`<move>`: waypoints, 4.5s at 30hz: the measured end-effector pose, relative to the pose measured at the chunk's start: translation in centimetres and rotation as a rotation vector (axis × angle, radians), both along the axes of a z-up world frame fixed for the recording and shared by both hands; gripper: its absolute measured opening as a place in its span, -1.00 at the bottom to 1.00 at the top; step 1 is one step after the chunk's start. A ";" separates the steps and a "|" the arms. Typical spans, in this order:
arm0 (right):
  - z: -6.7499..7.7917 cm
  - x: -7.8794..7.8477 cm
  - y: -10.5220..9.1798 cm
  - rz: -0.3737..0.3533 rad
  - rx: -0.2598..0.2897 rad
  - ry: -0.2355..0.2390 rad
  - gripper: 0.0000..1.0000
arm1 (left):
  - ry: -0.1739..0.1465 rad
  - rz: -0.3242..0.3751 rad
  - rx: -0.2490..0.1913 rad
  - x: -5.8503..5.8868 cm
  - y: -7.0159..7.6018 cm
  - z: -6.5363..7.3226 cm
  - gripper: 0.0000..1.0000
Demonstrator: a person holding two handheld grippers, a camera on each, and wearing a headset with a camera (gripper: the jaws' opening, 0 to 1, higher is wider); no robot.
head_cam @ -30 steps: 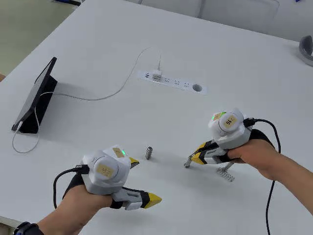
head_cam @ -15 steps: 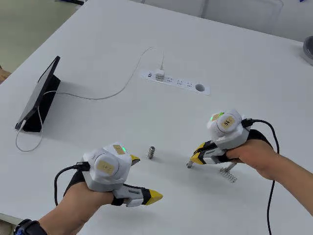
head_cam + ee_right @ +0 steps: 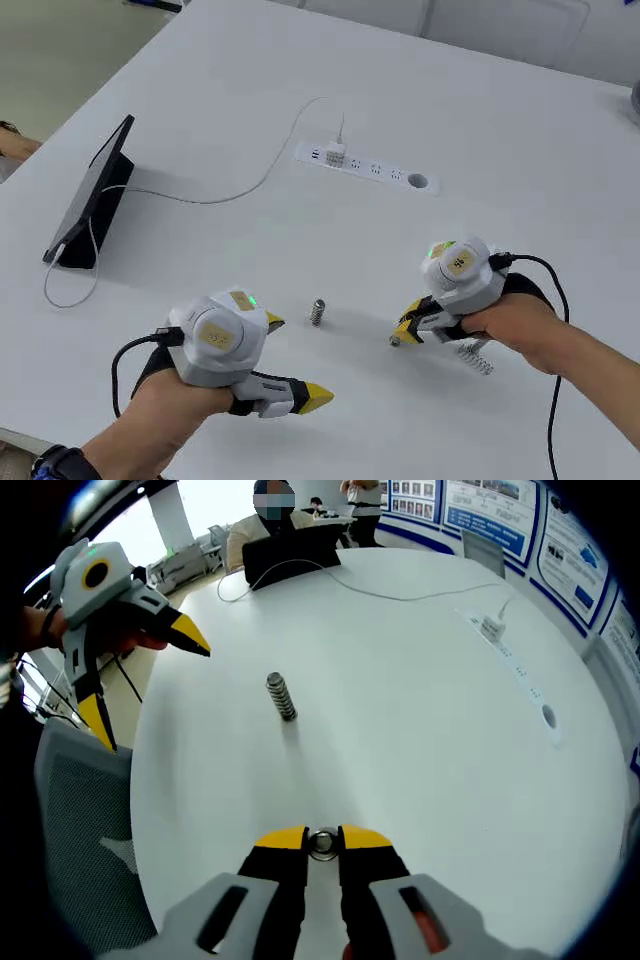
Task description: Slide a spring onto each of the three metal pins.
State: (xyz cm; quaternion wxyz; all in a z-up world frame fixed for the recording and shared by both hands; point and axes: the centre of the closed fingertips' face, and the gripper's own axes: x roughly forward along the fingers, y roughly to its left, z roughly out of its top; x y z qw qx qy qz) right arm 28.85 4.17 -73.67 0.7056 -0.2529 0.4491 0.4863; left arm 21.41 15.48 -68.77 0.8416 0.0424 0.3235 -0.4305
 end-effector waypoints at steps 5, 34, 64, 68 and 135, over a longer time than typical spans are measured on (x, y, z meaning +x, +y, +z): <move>-0.6 0.1 0.1 -0.008 0.001 0.003 -0.74 | 0.002 0.012 -0.006 0.0 0.2 0.1 0.44; -0.6 -0.9 -1.5 -0.079 0.023 -0.040 -0.37 | 0.006 0.026 -0.016 0.0 0.4 0.6 0.43; -0.7 -5.5 -3.9 -0.258 0.113 -0.016 0.11 | 0.027 0.017 -0.015 -0.5 -0.7 0.8 0.44; -0.7 -6.3 -4.2 -0.269 0.122 -0.013 0.14 | 0.029 0.010 -0.013 -0.5 -1.1 0.7 0.44; 3.7 -11.6 -14.4 -0.737 0.402 -0.164 0.62 | 0.030 -0.140 -0.019 -1.2 -8.7 0.9 0.47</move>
